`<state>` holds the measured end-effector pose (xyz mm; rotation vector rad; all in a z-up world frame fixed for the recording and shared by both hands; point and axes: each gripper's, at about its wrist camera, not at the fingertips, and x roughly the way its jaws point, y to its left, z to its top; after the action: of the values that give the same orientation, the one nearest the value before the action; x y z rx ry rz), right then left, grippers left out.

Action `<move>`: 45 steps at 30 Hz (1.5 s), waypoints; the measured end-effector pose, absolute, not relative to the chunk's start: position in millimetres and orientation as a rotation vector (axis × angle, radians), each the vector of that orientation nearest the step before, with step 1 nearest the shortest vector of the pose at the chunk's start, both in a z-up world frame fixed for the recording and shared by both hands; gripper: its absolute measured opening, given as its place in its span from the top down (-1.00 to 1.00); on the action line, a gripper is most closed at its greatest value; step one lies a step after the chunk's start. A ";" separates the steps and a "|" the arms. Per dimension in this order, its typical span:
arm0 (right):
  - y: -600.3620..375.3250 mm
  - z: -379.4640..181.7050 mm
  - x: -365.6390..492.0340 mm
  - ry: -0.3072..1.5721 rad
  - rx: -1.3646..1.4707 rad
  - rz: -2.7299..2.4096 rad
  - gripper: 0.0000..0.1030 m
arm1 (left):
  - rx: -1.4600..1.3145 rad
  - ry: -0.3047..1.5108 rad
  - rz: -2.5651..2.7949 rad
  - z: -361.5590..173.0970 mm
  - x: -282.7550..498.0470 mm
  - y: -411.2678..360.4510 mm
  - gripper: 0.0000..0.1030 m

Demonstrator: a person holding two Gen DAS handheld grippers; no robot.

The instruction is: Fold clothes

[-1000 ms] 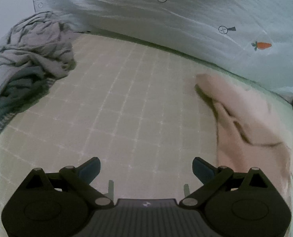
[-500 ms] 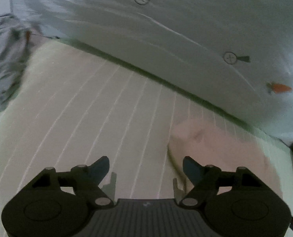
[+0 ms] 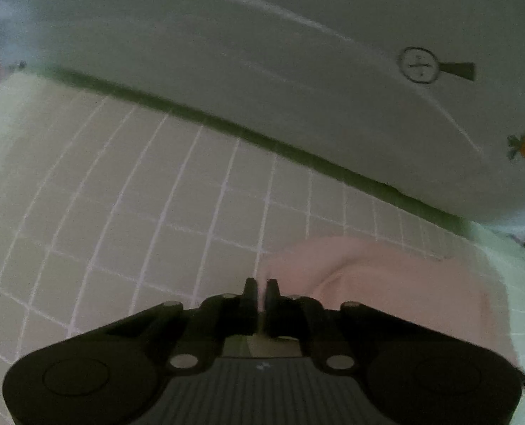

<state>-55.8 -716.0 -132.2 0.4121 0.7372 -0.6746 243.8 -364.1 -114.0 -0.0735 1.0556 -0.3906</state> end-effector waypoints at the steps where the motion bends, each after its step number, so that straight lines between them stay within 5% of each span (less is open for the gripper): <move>1: -717.9 -127.8 -59.1 0.721 0.412 -0.680 0.95 | -0.056 1.036 -0.386 -108.5 242.8 -367.8 0.91; 13: -741.3 -65.4 -105.7 0.539 0.324 -0.828 0.96 | 0.101 0.949 -0.450 -87.5 243.6 -440.9 0.88; 18: -759.5 -80.6 -109.8 0.571 0.360 -0.905 0.96 | 0.091 0.955 -0.485 -95.5 247.8 -456.5 0.70; 21: -765.8 -93.3 -105.9 0.613 0.383 -0.926 0.96 | 0.085 0.957 -0.475 -97.6 258.5 -452.3 0.43; 26: -765.0 -108.6 -101.2 0.682 0.400 -0.923 0.90 | 0.016 0.921 -0.429 -88.2 256.7 -427.0 -0.47; 28: -767.3 -112.1 -102.6 0.676 0.430 -0.937 0.47 | 0.012 0.902 -0.413 -85.3 248.5 -413.6 -0.47; 29: -766.4 -112.4 -105.4 0.671 0.444 -0.955 0.10 | 0.013 0.895 -0.405 -84.8 243.9 -406.4 -0.49; 35: -739.4 -116.1 -118.7 0.663 0.465 -1.006 -0.44 | 0.032 0.879 -0.331 -85.5 209.6 -362.3 -0.62; 38: -714.7 -117.1 -125.1 0.668 0.482 -1.035 -0.62 | 0.030 0.906 -0.302 -83.2 183.0 -332.1 -0.64; 45: -636.9 -110.9 -140.3 0.699 0.474 -0.964 -0.66 | 0.052 0.998 -0.352 -94.7 92.4 -297.5 -0.64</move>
<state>-140.3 -636.9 -110.9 0.4743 0.6992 -0.9645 92.4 -297.5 -94.7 0.0517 0.9983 -0.3517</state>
